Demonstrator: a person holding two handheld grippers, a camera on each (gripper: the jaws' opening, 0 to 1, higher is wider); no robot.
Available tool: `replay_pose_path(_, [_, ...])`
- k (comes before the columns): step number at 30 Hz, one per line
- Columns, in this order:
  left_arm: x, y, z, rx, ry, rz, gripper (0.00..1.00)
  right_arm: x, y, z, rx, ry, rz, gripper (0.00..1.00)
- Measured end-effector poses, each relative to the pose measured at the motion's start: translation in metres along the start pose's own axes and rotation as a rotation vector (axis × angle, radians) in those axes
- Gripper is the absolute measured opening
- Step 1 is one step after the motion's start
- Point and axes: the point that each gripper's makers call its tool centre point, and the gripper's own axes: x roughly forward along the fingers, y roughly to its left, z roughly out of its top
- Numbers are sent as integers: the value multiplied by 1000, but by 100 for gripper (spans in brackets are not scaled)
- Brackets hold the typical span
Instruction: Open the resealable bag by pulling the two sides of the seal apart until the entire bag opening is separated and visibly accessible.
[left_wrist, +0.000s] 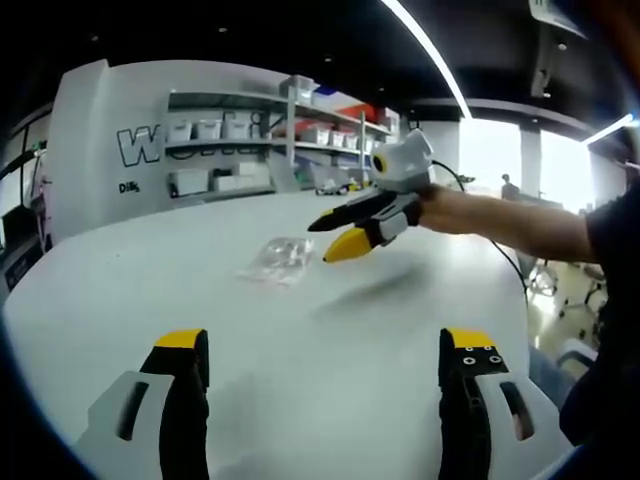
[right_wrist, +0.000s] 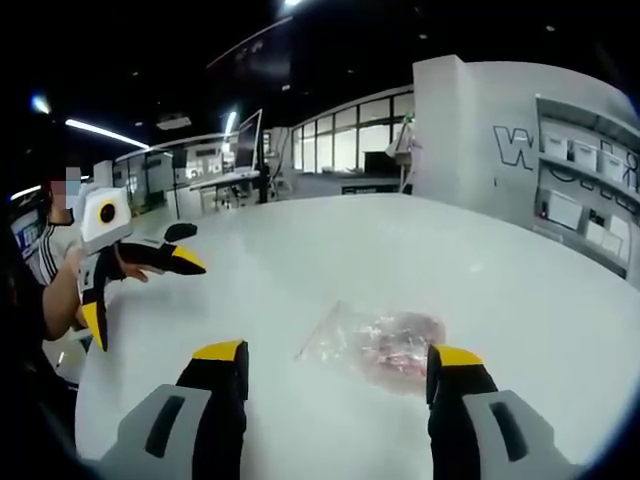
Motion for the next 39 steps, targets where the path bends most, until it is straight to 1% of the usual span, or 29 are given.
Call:
replay_pose_path(9, [0, -1, -1, -1, 0, -1, 94, 5, -5, 2, -2, 1, 1, 72])
replay_pose_path(11, [0, 0, -1, -2, 0, -1, 94, 4, -1, 1, -1, 0, 3, 72])
replay_pose_path(19, [1, -1, -2, -2, 1, -2, 94, 5, -2, 0, 0, 3, 0, 71])
replay_pose_path(29, [1, 0, -2, -2, 0, -1, 94, 9, -9, 0, 2, 6, -6, 71])
replay_pose_path(39, [1, 2, -2, -5, -3, -1, 94, 11, -8, -2, 10, 8, -7, 70])
